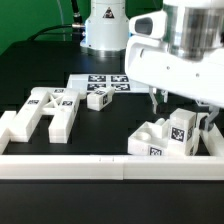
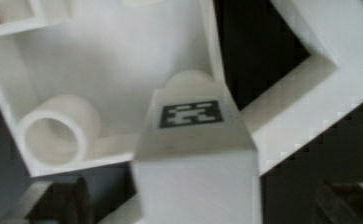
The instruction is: Assemble chair
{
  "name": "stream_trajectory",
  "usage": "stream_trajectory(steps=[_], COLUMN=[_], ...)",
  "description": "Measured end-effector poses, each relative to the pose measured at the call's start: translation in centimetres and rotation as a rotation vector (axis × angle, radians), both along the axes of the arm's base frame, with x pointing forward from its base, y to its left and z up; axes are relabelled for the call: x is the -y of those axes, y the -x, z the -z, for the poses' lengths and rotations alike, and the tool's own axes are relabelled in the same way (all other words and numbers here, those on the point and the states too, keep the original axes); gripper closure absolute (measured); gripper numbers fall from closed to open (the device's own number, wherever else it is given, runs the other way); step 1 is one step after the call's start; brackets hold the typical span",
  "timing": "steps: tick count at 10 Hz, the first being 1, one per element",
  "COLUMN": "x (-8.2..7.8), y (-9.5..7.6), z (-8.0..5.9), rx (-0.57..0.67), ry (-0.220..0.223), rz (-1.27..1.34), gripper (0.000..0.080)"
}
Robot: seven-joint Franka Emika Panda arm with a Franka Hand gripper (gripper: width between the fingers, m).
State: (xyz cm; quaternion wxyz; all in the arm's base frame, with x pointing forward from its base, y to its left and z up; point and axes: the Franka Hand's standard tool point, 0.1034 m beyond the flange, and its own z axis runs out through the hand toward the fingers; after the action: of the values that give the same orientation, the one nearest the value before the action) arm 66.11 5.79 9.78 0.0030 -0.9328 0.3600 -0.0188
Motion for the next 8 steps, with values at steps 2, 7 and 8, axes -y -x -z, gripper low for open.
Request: stream_trajectory(steps=[2, 7, 8], x=[2.4, 3.1, 3.7], y=[2.2, 2.5, 3.4], z=[-0.8, -0.7, 0.1], rx=[-0.006, -0.004, 0.008], ry=[-0.003, -0.001, 0.002], rz=[-0.021, -0.011, -0.010], gripper=[0.0151, 0.0151, 0.0151])
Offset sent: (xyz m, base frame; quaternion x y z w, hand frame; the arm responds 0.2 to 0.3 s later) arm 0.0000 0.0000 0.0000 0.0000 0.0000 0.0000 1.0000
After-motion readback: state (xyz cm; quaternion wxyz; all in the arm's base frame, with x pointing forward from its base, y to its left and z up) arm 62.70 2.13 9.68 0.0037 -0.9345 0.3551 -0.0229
